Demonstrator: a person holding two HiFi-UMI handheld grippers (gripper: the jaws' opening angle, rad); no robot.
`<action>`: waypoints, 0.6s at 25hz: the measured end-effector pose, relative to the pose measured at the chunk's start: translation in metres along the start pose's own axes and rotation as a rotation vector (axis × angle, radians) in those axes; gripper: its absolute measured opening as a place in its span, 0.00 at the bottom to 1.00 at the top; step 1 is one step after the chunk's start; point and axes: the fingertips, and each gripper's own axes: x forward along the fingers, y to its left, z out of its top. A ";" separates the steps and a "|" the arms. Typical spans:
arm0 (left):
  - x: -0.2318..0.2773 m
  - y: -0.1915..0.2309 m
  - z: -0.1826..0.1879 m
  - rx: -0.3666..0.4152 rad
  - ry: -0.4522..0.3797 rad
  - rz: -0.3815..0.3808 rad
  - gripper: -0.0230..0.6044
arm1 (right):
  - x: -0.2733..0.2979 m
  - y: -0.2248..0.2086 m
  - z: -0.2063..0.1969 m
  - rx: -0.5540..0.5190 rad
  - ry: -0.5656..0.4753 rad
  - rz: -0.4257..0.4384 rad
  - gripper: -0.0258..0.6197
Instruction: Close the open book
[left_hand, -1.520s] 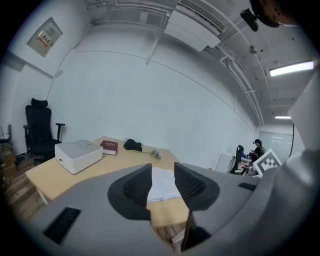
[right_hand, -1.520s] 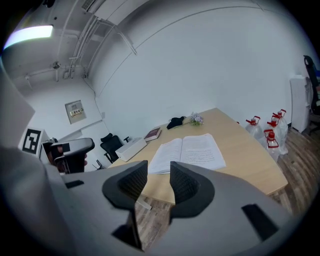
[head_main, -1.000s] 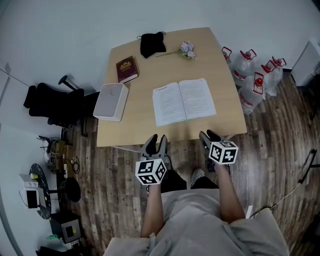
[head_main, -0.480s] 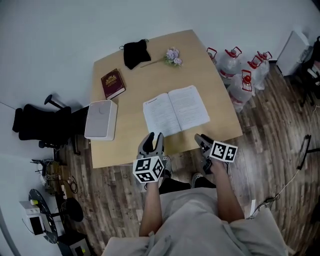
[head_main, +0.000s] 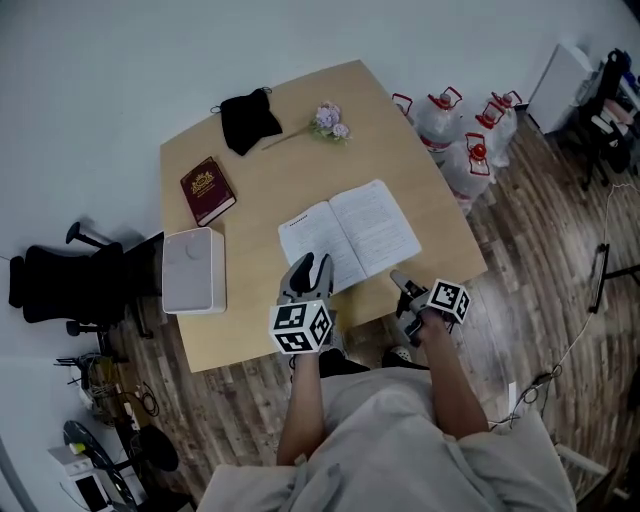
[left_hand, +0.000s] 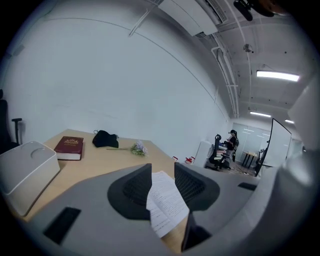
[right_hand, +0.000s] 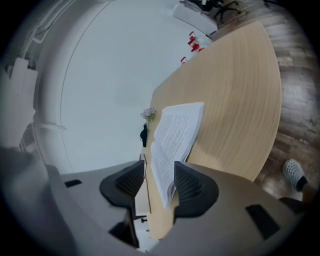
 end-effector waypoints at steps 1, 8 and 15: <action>0.004 0.005 0.003 -0.001 0.004 -0.010 0.28 | 0.005 -0.004 0.001 0.045 -0.020 -0.001 0.34; 0.020 0.038 0.000 -0.006 0.050 -0.068 0.28 | 0.027 -0.037 0.002 0.256 -0.147 -0.059 0.37; 0.028 0.061 -0.011 -0.005 0.102 -0.138 0.28 | 0.047 -0.048 0.000 0.306 -0.220 -0.099 0.37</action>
